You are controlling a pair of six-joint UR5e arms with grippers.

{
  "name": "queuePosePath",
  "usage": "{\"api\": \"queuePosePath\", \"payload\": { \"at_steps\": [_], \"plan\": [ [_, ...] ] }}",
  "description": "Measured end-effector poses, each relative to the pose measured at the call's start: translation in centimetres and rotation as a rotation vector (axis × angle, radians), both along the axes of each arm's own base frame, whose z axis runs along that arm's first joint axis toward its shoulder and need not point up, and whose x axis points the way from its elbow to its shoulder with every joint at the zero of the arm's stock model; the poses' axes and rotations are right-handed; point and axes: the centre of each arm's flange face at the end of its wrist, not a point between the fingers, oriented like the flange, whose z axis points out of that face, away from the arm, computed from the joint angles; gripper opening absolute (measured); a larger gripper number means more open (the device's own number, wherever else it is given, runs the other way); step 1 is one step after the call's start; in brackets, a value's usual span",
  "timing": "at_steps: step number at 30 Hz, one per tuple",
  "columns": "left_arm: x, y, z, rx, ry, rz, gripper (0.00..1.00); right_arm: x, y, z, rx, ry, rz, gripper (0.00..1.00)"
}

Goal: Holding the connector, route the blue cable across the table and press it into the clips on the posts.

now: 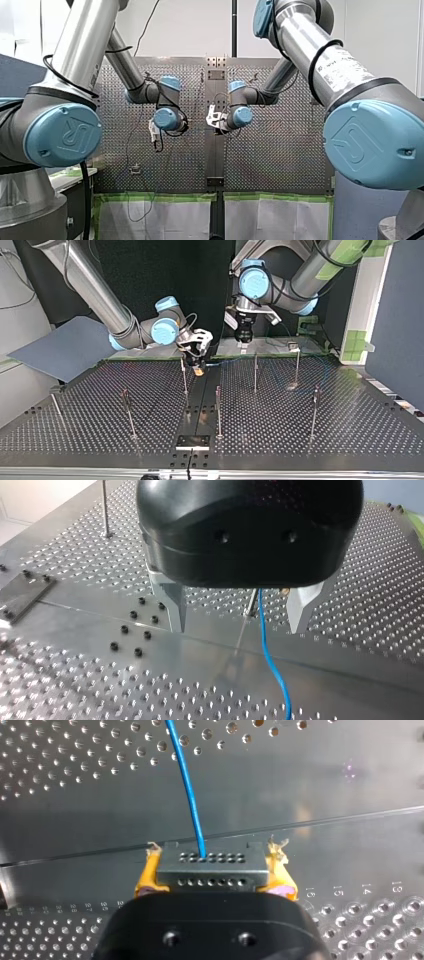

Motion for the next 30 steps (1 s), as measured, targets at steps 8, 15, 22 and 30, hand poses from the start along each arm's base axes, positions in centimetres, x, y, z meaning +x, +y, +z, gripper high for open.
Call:
{"api": "queuePosePath", "payload": {
  "at_steps": [8, 15, 22, 30],
  "plan": [
    [-0.5, -2.7, 0.8, -0.008, -0.013, -0.04, 1.0, 0.0, 0.0, 0.0, -0.002, 0.003, 0.002, 0.0],
    [0.9, -3.5, 0.4, -0.004, 0.007, -0.038, 1.0, 0.1, 0.1, 0.0, -0.003, 0.005, 0.003, 0.0],
    [3.9, -3.7, -1.0, -0.003, 0.013, 0.01, 1.0, -0.1, 0.1, 0.0, 0.001, 0.01, 0.003, 0.0],
    [6.7, -3.9, -1.7, -0.01, 0.008, 0.019, 1.0, -0.1, 0.0, 0.0, 0.001, 0.013, 0.002, 0.0]
  ]
}}
